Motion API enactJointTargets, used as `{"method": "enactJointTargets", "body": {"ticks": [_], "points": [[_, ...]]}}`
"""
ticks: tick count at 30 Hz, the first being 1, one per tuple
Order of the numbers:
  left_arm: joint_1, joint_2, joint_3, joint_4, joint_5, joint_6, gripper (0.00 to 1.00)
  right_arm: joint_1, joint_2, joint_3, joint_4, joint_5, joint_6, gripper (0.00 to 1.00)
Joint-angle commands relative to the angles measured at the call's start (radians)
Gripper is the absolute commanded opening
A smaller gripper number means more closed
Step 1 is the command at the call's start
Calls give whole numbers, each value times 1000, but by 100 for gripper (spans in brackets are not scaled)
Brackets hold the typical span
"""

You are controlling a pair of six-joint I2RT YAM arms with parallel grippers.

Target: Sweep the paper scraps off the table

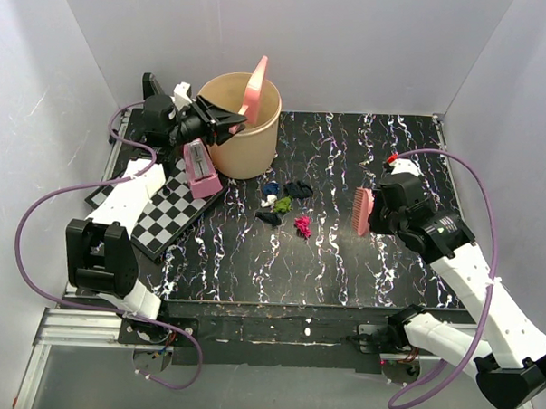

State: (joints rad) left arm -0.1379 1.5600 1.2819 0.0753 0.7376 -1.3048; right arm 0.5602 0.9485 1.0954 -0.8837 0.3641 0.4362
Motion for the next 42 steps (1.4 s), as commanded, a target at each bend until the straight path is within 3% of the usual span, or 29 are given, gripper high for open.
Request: {"method": "enactJointTargets", "body": {"ticks": [1, 5, 13, 16, 18, 21, 26, 32, 36, 42], "points": [[14, -61, -13, 156, 63, -108, 0, -5, -5, 3, 54, -17, 12, 1], [18, -77, -35, 217, 60, -177, 0, -5, -8, 1, 54, -11, 10, 1], [23, -34, -177, 495, 17, -439, 0, -5, -8, 4, 58, -25, 18, 1], [23, 34, -228, 731, 6, -601, 0, -5, -7, 9, 51, -31, 19, 1], [24, 75, -217, 843, 19, -672, 0, -3, -7, 12, 48, -37, 18, 1], [23, 92, -162, 854, 52, -670, 0, -5, -5, 12, 61, -127, -28, 1], [24, -36, -46, 536, 95, -350, 0, -3, 28, 30, 133, -356, -71, 1], [-22, -239, 123, -128, 4, 229, 0, -5, 134, 49, 319, -617, 42, 1], [-28, -379, 126, -360, -116, 422, 0, -3, 284, 89, 507, -760, 220, 1], [-28, -584, 93, -620, -319, 676, 0, -5, 513, 145, 739, -780, 447, 1]]}}
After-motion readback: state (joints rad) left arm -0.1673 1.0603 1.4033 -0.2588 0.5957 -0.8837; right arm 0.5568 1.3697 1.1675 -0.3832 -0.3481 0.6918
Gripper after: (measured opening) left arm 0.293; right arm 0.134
